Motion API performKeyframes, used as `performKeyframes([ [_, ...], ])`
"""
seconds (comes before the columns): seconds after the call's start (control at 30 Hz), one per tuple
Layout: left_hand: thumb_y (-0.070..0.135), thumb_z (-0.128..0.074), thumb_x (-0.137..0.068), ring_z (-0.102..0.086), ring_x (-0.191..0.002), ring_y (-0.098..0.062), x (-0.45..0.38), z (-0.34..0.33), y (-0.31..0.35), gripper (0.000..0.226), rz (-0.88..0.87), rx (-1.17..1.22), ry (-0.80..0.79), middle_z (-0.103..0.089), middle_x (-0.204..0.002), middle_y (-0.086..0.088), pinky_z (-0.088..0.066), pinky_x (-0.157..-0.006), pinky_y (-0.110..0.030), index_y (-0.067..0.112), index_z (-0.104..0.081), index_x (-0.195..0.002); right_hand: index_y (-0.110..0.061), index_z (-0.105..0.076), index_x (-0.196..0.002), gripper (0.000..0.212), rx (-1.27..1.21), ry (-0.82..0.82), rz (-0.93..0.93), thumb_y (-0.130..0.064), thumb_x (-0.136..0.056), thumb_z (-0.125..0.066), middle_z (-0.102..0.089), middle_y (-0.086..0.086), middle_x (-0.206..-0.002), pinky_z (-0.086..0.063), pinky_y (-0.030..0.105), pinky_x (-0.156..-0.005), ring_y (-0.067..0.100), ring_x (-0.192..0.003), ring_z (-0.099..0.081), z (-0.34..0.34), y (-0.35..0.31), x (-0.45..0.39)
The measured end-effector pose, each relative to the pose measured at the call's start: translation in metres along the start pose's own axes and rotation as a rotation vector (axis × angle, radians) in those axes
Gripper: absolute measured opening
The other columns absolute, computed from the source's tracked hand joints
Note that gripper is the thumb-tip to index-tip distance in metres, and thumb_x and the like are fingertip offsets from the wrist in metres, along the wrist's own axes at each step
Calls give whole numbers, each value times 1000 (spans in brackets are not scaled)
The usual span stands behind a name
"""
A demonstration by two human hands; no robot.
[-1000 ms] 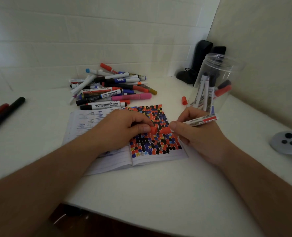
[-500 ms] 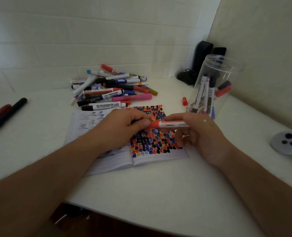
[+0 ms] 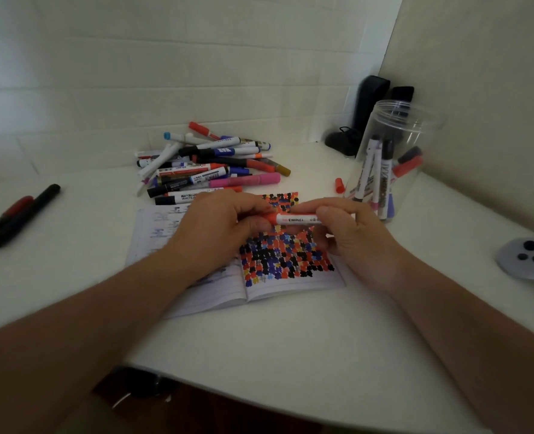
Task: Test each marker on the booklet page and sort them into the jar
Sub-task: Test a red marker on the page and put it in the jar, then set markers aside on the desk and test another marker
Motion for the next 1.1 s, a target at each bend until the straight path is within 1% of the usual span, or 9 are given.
performKeyframes([
  [0.17,45,-57,-99,-54,-79,-8,1,-12,9,26,-195,-233,-101,-68,-83,17,-42,-72,-32,40,-72,-119,-24,-78,-102,34,66,64,59,-15,-107,-45,-77,-3,-80,-42,20,-57,13,-59,-50,-2,-5,6],
  [0.23,51,-41,-101,-54,-80,-11,0,-14,12,37,-238,-305,-121,-68,-82,13,-41,-76,-31,36,-70,-119,-23,-74,-106,26,94,105,79,-21,-107,-48,-78,-2,-85,-50,28,-64,19,-68,-63,-4,-6,6],
  [0.3,46,-46,-102,-56,-85,-12,1,-9,15,32,-254,-324,-103,-69,-88,11,-41,-81,-31,29,-71,-114,-29,-68,-114,16,108,132,60,-33,-103,-57,-76,-5,-92,-55,29,-74,15,-84,-70,-4,-3,5],
  [0.37,39,-56,-101,-58,-91,-11,3,1,12,25,-245,-313,-66,-71,-97,10,-44,-86,-31,25,-71,-115,-37,-60,-119,27,185,124,70,-45,-94,-65,-73,-13,-98,-54,20,-76,4,-90,-68,-5,-1,6],
  [0.53,42,-61,-98,-55,-75,-3,16,82,-26,19,55,-357,136,-64,-82,16,-39,-69,-19,32,-72,-110,-42,-60,-122,37,461,183,190,-35,-89,-74,-67,-21,-106,-52,31,-85,0,-101,-57,-9,-3,8],
  [0.67,38,-70,-91,-66,-79,-8,51,169,-86,33,411,-361,263,-72,-87,12,-50,-79,-26,36,-66,-124,-34,-66,-122,31,482,240,192,-28,-92,-72,-66,-17,-110,-51,34,-87,6,-101,-56,-7,-2,6],
  [0.77,42,-68,-91,-65,-74,-5,84,216,-132,33,620,-535,228,-72,-89,13,-47,-69,-20,34,-67,-123,-34,-67,-119,29,510,230,205,-25,-92,-71,-65,-17,-108,-48,31,-83,4,-98,-56,-10,0,3],
  [0.97,42,-68,-92,-67,-90,-20,129,239,-187,32,840,-726,83,-76,-104,1,-50,-85,-30,27,-75,-120,-36,-66,-116,31,535,183,228,-23,-89,-73,-67,-14,-109,-50,37,-85,10,-99,-57,-14,1,0],
  [1.1,49,-60,-97,-67,-74,-13,133,230,-197,29,873,-657,81,-71,-93,6,-50,-66,-27,31,-70,-117,-36,-67,-115,29,556,165,251,-23,-90,-73,-63,-21,-104,-48,37,-88,4,-97,-54,-13,3,-1],
])
Point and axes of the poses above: each hand's wrist, its own x-axis away from the middle knuckle, its own z-axis out of the back of the hand, y = z × x, the point moved 5 cm from there along -x, towards the middle knuckle
